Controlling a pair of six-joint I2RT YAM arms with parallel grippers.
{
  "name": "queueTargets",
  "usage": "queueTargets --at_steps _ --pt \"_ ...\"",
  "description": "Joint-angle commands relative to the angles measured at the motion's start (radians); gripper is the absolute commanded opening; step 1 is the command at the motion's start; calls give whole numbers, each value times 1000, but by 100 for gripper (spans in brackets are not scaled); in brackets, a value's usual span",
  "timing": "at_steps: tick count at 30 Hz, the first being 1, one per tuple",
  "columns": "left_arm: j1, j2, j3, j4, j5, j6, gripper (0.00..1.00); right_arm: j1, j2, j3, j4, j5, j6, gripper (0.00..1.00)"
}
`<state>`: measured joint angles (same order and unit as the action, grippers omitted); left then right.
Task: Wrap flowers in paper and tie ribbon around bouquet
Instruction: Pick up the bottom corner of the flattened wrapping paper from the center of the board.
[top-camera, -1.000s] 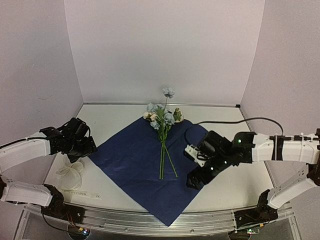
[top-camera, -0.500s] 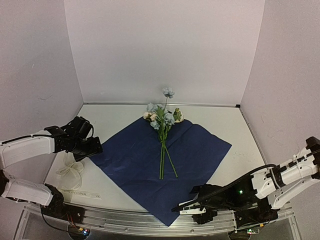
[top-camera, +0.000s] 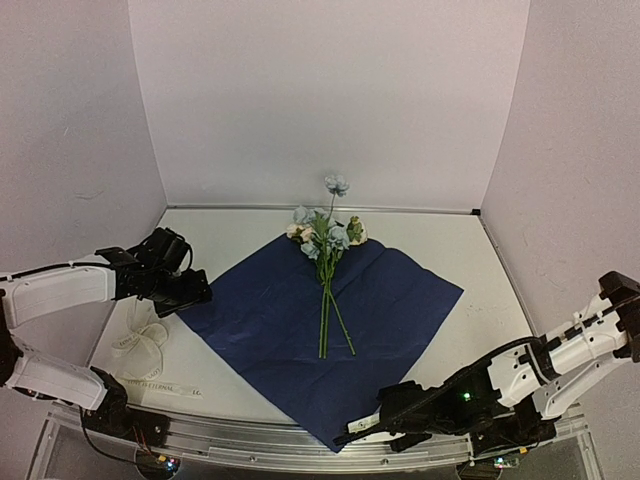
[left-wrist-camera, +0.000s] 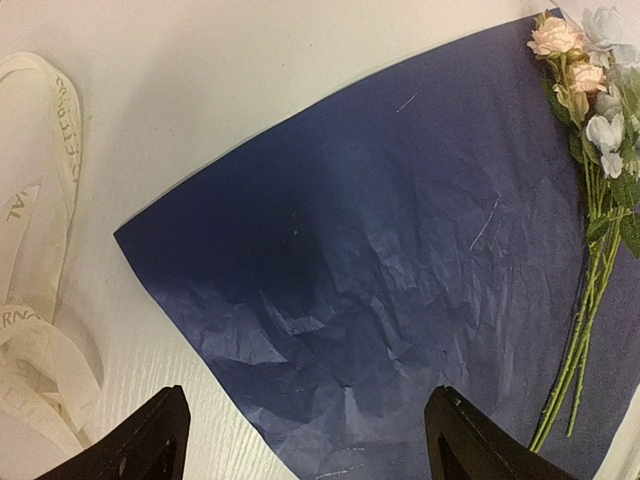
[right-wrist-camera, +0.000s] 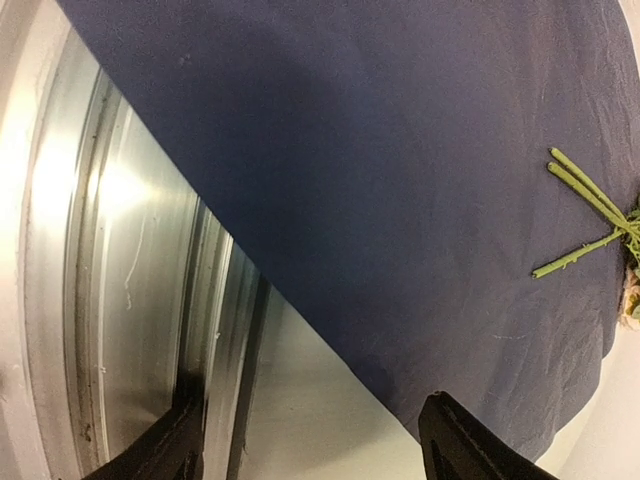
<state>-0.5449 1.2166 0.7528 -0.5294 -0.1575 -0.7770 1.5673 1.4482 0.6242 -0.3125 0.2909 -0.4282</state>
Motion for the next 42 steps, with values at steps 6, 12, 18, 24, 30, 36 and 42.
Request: queueTargets --at_steps 6,12,18,24,30,36,42 --pt "-3 9 44 34 21 40 84 -4 -103 34 214 83 -197 77" --pt "-3 1 26 42 23 35 84 -16 -229 50 44 30 -179 77" --pt "-3 1 28 36 29 40 84 -85 -369 95 -209 -106 -69 78" --pt "-3 1 19 43 40 36 84 -126 -408 134 -350 -169 -33 83" --pt "-3 -1 19 45 43 37 84 -124 -339 88 -246 -127 -65 87" --pt "-3 9 22 49 47 37 84 -103 -230 32 -15 -12 -131 90" --pt "-3 16 30 53 52 37 84 -64 -78 40 183 64 -171 89"
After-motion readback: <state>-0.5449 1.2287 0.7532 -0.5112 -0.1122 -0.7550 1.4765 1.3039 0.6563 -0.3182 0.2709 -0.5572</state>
